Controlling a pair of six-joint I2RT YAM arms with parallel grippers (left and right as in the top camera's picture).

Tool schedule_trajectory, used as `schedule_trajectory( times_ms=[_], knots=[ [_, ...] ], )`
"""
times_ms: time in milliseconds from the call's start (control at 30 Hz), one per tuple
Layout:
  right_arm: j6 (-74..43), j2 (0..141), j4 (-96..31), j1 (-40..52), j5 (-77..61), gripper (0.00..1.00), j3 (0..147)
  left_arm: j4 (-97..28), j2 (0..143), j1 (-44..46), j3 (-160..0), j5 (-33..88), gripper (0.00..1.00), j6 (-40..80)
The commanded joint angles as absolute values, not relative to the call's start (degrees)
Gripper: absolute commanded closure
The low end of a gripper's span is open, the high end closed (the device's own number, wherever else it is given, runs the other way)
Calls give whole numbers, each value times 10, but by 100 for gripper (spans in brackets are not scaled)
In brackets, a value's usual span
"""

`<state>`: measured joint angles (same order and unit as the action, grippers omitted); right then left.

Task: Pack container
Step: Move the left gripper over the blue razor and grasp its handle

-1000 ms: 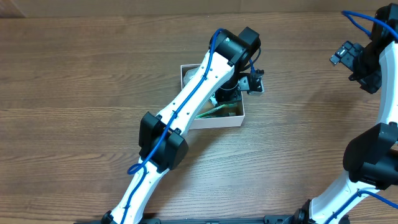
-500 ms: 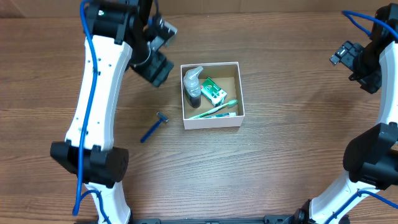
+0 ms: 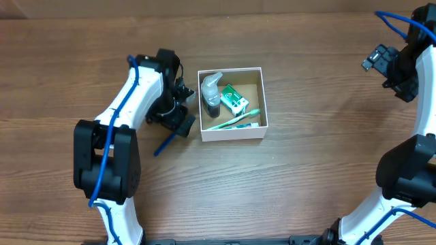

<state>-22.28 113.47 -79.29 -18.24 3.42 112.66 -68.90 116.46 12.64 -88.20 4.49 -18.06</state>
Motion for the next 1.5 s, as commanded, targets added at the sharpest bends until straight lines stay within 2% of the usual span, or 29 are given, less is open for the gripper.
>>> schedule_trajectory(
  times_ms=[0, 200, 433, 467, 500, 533, 600, 667, 700, 767, 800, 833, 933, 1167, 1300, 1467],
  knots=[
    [-226, 1131, -791, -180, 44, 0, 1128, -633, 1164, 126, -827, 53, 0, -142],
    [-226, 1131, -792, -180, 44, 0, 1128, -589, 1164, 127, -779, -5, 0, -102],
    [-226, 1131, -791, -180, 44, 0, 1128, -480, 1165, 105, -701, -27, 0, -143],
    [-226, 1131, -792, -180, 44, 0, 1128, -464, 1165, 102, -694, -26, 7, -146],
    [-226, 1131, -792, -180, 44, 0, 1128, -444, 1165, 95, -689, -6, 43, -146],
    [-226, 1131, -792, -180, 44, 0, 1128, -436, 1165, 92, -689, 2, 59, -146],
    [-226, 1131, -792, -180, 44, 0, 1128, -427, 1165, 89, -689, 10, 73, -146],
    [-226, 1131, -791, -180, 44, 0, 1128, -431, 1165, 89, -689, 11, 91, -145],
    [-226, 1131, -791, -180, 44, 0, 1128, -438, 1165, 89, -689, 19, 90, -134],
    [-226, 1131, -792, -180, 44, 0, 1128, -455, 1165, 89, -689, 53, 81, -128],
    [-226, 1131, -792, -180, 44, 0, 1128, -466, 1165, 89, -689, 79, 70, -128],
    [-226, 1131, -791, -180, 44, 0, 1128, -472, 1165, 89, -689, 85, 53, -131],
    [-226, 1131, -791, -180, 44, 0, 1128, -523, 1164, 89, -709, 107, 39, -191],
    [-226, 1131, -791, -180, 44, 0, 1128, -557, 1061, 90, -737, 127, 36, -290],
    [-226, 1131, -791, -180, 44, 0, 1128, -538, 1094, 90, -713, 131, 38, -335],
    [-226, 1131, -792, -180, 44, 0, 1128, -520, 1147, 91, -696, 126, 39, -337]
  ],
)
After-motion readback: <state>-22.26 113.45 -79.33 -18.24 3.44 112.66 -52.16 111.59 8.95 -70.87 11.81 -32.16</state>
